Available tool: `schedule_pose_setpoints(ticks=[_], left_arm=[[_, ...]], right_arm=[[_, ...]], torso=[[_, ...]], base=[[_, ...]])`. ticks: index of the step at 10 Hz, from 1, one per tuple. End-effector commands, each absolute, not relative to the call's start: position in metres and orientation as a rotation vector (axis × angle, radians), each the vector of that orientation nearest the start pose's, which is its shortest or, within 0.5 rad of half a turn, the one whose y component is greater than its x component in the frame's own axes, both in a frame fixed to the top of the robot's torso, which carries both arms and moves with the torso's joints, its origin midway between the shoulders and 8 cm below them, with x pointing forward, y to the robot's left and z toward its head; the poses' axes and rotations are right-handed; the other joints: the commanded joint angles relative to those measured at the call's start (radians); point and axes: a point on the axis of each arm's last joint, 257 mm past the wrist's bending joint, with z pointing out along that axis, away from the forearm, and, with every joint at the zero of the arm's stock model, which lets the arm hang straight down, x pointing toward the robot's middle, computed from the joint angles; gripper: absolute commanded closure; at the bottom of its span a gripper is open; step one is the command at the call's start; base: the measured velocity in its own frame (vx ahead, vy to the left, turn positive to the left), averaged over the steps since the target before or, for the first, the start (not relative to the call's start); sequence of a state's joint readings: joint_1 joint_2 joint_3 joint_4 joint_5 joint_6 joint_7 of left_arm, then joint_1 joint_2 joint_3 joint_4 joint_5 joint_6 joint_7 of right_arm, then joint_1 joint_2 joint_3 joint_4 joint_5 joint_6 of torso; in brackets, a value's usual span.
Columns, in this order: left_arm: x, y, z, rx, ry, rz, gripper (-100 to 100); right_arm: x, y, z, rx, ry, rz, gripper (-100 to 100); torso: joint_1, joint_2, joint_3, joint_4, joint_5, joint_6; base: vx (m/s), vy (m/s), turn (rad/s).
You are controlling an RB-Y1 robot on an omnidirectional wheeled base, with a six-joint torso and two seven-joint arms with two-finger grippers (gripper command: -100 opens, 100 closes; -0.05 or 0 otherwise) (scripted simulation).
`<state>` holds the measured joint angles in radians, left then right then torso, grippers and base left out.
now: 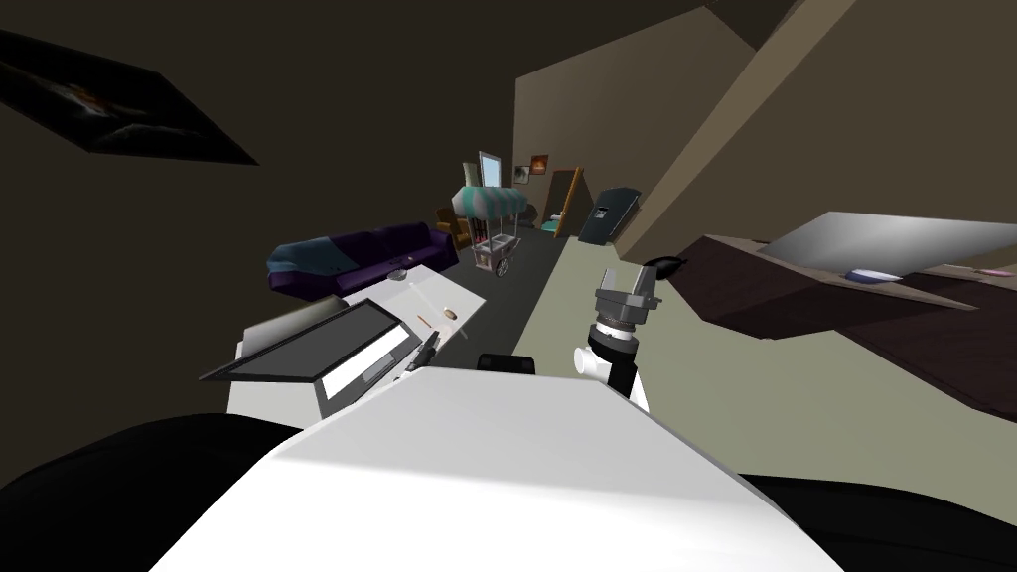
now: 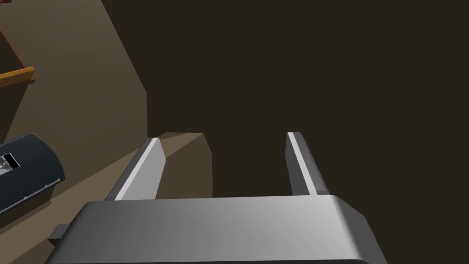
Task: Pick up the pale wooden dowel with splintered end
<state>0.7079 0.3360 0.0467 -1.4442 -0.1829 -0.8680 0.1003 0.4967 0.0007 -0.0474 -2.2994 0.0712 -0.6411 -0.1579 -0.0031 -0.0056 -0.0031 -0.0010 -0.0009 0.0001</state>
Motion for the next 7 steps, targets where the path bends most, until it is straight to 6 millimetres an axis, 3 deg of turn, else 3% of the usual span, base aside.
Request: schedule_pose_setpoints(ticks=[1, 7], left_arm=[[0.234, 0.362, -0.350, -0.896, 1.470, -0.970, -100], [0.161, 0.391, -0.414, -1.034, 1.638, -0.896, -100]], right_arm=[[0.313, -0.276, 0.058, 0.523, 0.515, 1.400, 0], [0.313, -0.276, 0.058, 0.522, 0.515, 1.400, 0]], torso=[[0.000, 0.000, 0.000, 0.000, 0.000, 0.000], [0.001, -0.001, -0.001, 0.000, 0.000, 0.000]], base=[[0.092, -0.042, -0.045], [0.098, -0.037, -0.075]])
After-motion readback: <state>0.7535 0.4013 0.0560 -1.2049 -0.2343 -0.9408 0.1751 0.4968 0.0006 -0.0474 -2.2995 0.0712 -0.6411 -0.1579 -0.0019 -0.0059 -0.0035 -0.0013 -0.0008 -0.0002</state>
